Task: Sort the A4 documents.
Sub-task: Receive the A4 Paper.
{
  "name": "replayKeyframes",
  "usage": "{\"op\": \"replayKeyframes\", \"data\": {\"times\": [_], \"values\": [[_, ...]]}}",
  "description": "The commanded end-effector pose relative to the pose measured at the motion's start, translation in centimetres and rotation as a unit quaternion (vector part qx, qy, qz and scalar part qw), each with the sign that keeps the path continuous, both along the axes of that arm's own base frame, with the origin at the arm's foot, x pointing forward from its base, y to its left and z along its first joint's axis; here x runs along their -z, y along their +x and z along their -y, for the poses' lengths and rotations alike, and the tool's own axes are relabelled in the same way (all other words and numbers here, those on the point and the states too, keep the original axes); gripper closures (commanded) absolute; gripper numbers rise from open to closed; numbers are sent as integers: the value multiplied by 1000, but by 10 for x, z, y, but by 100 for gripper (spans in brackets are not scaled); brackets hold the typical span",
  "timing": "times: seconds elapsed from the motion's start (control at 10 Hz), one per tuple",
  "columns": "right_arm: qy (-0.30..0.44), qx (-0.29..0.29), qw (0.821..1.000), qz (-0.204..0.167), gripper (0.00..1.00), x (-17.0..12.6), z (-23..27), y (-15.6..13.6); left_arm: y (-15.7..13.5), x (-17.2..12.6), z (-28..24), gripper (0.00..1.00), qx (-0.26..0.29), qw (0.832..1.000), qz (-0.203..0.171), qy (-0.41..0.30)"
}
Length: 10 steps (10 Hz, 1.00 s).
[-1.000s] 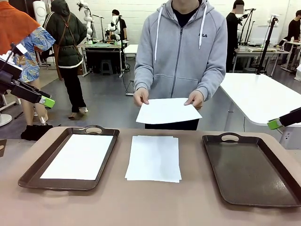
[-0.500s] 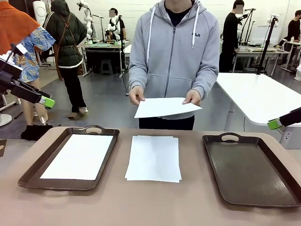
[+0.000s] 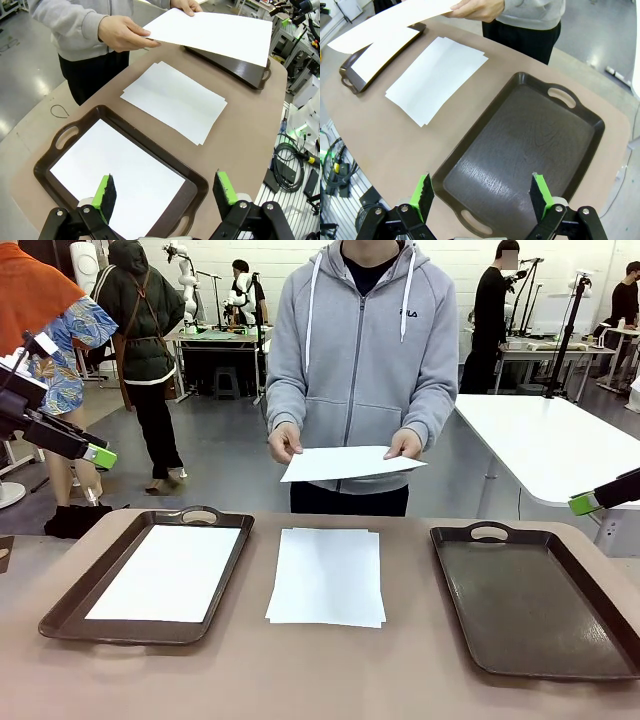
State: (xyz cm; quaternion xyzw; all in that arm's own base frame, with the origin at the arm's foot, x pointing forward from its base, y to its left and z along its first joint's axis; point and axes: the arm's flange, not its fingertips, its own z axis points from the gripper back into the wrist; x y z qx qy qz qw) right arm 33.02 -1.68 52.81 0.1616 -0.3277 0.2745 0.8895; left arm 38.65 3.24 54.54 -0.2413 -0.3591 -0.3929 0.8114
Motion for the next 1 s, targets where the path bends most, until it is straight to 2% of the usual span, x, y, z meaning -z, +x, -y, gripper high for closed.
{"op": "replayKeyframes", "data": {"times": [0.0, 0.9], "values": [[5, -4, 1000, -1, 0, 1, 0, 1, -1, 0, -1, 0, 5, 1000, 5, -4], [5, -4, 1000, -1, 0, 1, 0, 1, -1, 0, -1, 0, 5, 1000, 5, -4]]}}
